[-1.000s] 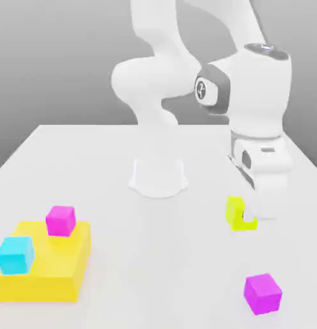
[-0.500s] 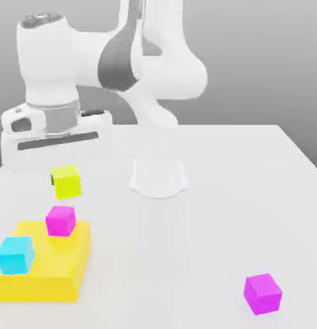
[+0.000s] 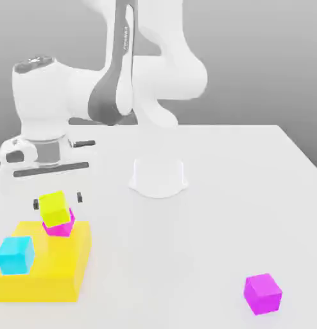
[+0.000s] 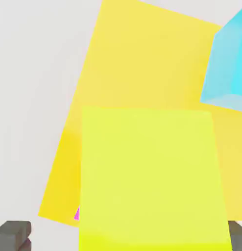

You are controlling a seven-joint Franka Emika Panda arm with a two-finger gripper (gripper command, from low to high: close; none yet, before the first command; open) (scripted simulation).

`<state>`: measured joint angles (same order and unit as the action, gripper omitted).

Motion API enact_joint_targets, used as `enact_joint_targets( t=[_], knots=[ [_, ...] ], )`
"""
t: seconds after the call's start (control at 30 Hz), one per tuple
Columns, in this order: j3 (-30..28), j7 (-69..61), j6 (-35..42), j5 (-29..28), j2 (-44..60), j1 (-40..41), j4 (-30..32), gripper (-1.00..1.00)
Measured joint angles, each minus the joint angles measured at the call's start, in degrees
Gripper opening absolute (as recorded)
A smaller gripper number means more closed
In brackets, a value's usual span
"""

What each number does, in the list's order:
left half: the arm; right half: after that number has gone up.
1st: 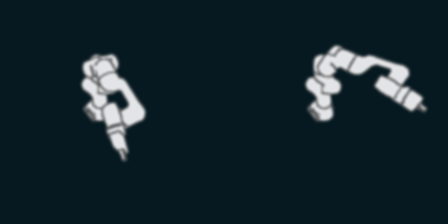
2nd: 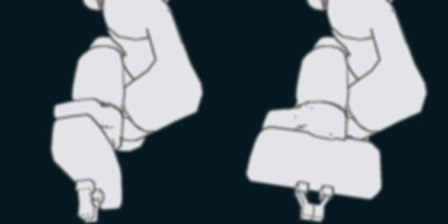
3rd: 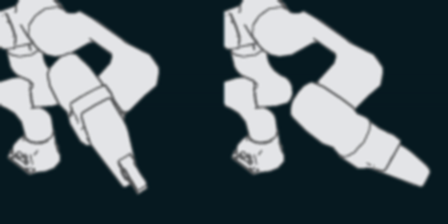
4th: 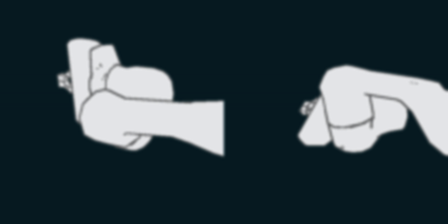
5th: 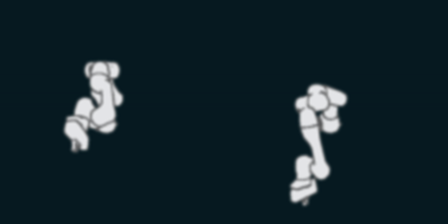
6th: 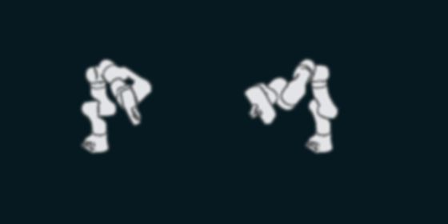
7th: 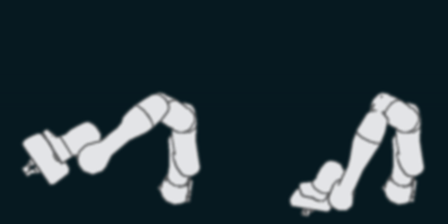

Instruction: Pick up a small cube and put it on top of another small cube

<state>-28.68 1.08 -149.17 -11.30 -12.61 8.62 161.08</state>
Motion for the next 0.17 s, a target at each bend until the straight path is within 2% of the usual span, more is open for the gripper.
enact_joint_targets(
  t=[0.17],
  knots=[
    [2.0, 2.1, 9.0, -2.6, -7.9, 1.9, -1.5, 1.0]
  ],
)
